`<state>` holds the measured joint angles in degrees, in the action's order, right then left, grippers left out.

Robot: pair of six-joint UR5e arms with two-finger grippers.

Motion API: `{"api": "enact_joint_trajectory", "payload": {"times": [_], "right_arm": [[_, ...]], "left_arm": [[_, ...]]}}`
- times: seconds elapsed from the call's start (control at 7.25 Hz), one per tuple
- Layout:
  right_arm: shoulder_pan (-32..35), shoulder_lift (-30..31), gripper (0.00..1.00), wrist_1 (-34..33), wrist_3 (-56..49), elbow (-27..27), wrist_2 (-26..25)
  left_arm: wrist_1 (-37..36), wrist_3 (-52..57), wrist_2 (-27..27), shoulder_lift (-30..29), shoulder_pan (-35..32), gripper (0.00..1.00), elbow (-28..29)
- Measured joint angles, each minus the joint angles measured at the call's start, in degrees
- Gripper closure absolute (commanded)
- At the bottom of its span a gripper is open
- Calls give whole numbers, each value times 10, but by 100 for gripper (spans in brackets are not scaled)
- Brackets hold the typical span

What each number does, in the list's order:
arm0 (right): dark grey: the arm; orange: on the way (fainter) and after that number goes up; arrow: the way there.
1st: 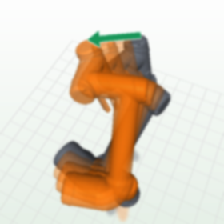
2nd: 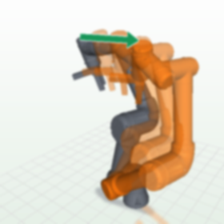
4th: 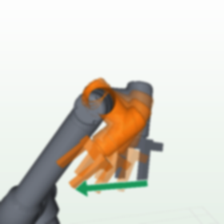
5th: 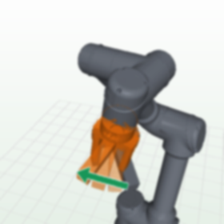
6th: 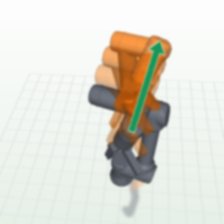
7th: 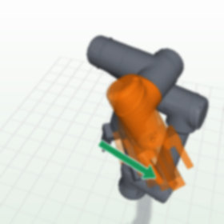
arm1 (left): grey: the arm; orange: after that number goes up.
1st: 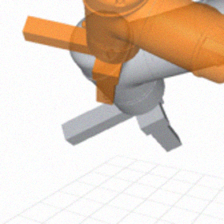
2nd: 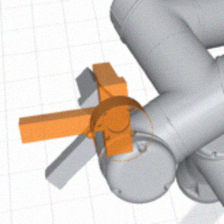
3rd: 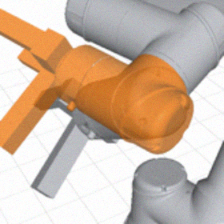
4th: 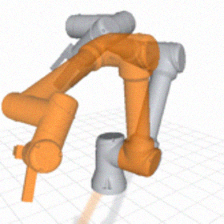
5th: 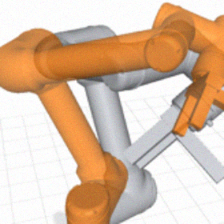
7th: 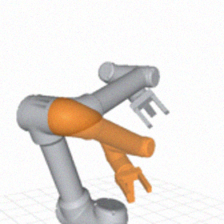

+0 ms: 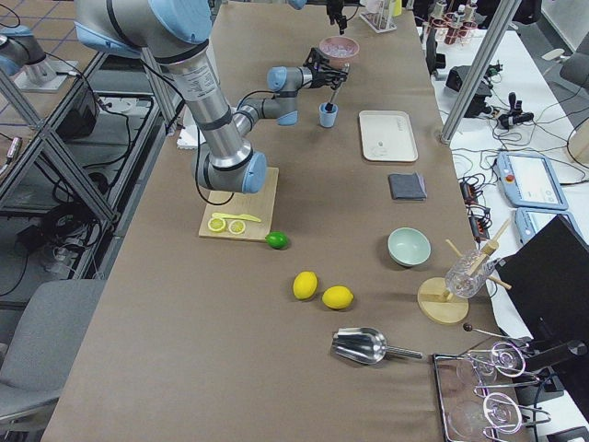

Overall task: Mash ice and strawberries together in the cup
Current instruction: 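Press the pestle down on the ice and strawberry with the right gripper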

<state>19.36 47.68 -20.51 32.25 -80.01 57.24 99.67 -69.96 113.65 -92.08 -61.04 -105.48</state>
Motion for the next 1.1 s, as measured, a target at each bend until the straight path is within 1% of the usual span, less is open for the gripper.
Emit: {"api": "enact_joint_trajectory", "payload": {"times": [0.55, 1.1], "right_arm": [[-5, -2, 100, 0, 3, 21, 0], [-6, -12, 100, 1, 4, 17, -1]], "left_arm": [[0, 1, 1, 1, 0, 3, -2], [-1, 0, 1, 1, 0, 3, -8]]}}
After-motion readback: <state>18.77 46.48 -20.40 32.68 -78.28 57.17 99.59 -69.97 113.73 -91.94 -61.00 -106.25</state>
